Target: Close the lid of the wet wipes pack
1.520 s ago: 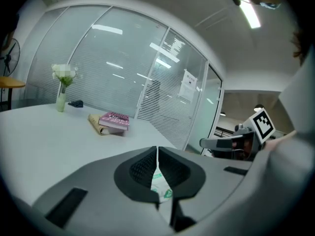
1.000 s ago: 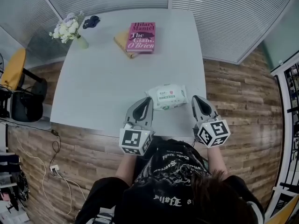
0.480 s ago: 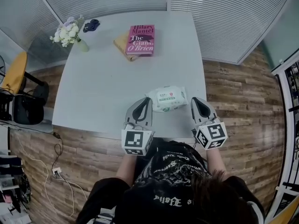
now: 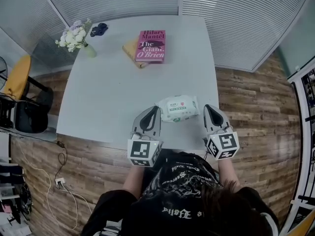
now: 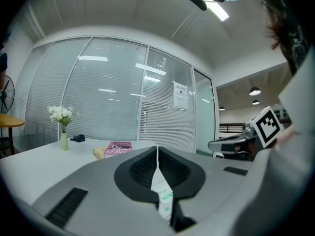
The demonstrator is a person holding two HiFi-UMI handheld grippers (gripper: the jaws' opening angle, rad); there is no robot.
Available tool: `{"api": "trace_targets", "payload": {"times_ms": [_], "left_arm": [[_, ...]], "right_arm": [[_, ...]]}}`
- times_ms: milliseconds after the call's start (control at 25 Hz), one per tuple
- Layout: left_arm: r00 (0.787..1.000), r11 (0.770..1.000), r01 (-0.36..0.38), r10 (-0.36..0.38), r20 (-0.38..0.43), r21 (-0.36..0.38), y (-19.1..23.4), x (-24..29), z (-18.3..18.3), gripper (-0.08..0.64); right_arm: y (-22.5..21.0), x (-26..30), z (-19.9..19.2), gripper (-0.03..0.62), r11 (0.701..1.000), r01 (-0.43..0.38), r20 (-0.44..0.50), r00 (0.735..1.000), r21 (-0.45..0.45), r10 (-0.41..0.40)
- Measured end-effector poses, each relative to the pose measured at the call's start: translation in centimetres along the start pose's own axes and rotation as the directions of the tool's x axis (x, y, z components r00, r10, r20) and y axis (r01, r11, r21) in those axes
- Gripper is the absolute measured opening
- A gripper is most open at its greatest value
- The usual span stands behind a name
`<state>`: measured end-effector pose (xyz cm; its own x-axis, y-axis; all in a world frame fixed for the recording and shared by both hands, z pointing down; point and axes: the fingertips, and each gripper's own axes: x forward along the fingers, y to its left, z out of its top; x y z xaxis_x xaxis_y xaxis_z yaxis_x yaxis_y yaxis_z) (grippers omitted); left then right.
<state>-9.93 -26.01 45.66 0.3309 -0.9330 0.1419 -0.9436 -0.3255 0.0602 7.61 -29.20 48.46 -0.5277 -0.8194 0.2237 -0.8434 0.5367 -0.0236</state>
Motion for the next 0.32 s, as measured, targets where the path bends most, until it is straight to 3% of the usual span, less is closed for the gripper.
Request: {"api": "trace_targets", "payload": {"times_ms": [320], "left_arm": [[1.000,1.000,0.002,-0.002,0.012,-0.012,0.14,0.16,0.30,0.011]], "right_arm": [[-0.74,-0.07,0.65,-0.003,0.999,0.036,0.015,0.999,-0.017,-0.036]]}}
